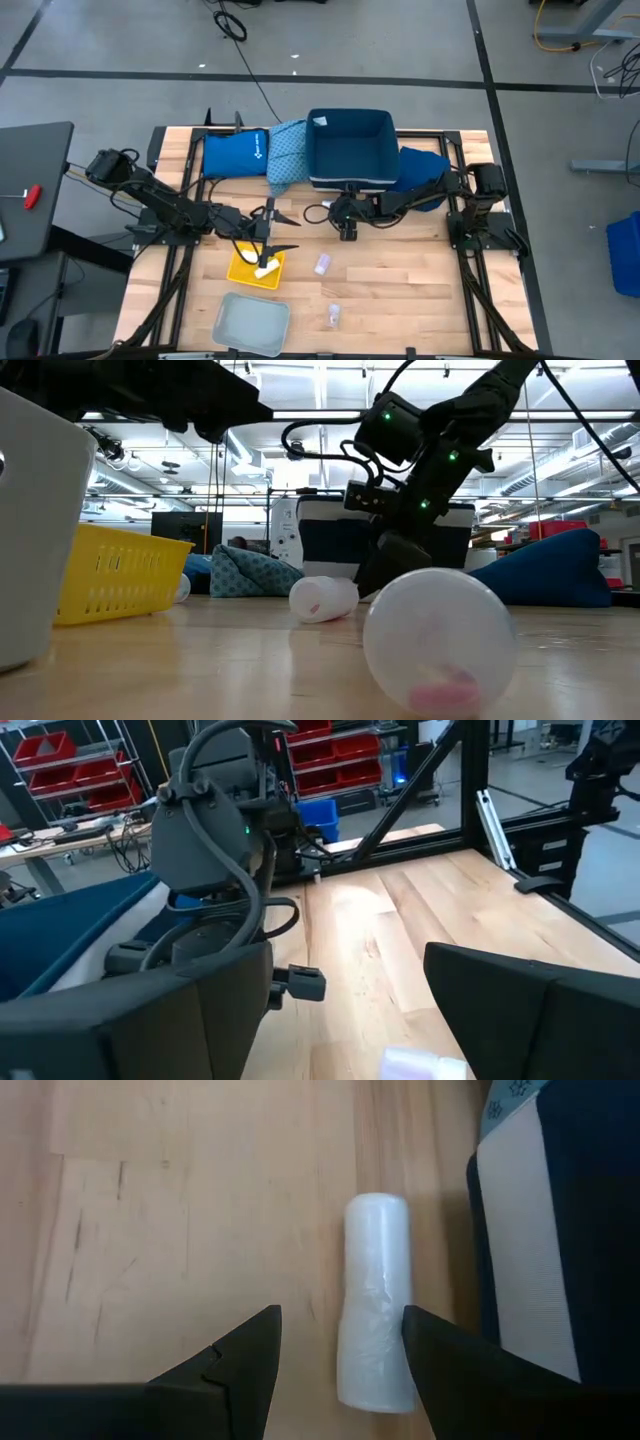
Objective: Pick & place medical supplies in basket/bin
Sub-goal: Put the white rolled gauze into the yellow bin
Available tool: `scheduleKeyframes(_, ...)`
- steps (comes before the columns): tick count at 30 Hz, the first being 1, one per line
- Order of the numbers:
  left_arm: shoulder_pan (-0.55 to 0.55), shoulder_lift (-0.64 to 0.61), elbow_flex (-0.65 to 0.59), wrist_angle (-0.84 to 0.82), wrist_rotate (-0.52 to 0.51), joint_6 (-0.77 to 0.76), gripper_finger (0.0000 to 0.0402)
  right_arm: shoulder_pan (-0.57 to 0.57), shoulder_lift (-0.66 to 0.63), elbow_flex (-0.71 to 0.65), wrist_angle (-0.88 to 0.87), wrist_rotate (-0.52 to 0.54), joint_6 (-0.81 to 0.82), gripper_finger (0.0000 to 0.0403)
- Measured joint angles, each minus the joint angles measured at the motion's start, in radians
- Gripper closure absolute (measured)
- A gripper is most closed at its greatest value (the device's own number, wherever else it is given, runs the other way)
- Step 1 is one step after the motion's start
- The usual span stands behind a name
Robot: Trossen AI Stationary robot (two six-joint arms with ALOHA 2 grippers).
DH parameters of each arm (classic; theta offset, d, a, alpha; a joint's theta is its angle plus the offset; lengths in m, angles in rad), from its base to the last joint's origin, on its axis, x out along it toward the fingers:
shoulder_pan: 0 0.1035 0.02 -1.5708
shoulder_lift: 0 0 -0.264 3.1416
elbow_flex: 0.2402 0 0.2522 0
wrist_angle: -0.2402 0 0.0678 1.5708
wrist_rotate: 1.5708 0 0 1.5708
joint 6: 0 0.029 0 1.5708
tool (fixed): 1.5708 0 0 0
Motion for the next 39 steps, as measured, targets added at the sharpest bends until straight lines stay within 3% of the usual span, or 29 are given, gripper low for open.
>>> scheduleKeyframes(5,-0.001,0.000,0.000,0.002,-0.001,-0.001,0.0134,-0.010,0.003,0.000,0.006,0.000,-0.016,0.0187)
scheduleKeyframes(14,-0.001,0.000,0.000,0.006,-0.001,-0.004,0.0134,0.006,0.014,0.000,0.027,0.096,-0.034,0.0187)
scheduleKeyframes(25,-0.002,0.000,0.000,0.010,0.001,-0.003,0.0133,0.007,0.056,0.003,0.029,0.005,-0.026,0.0195)
scheduleKeyframes(29,-0.002,0.000,0.000,0.009,0.001,-0.004,0.0133,0.040,0.059,0.002,0.029,0.007,-0.022,0.0240)
scheduleKeyframes(35,-0.002,0.000,0.000,0.007,0.001,-0.008,0.0133,0.108,0.060,0.003,0.032,-0.031,0.017,0.0366)
scheduleKeyframes(39,-0.002,0.000,0.000,0.007,0.002,-0.011,0.0134,0.154,0.060,0.002,0.031,-0.068,0.031,0.0371)
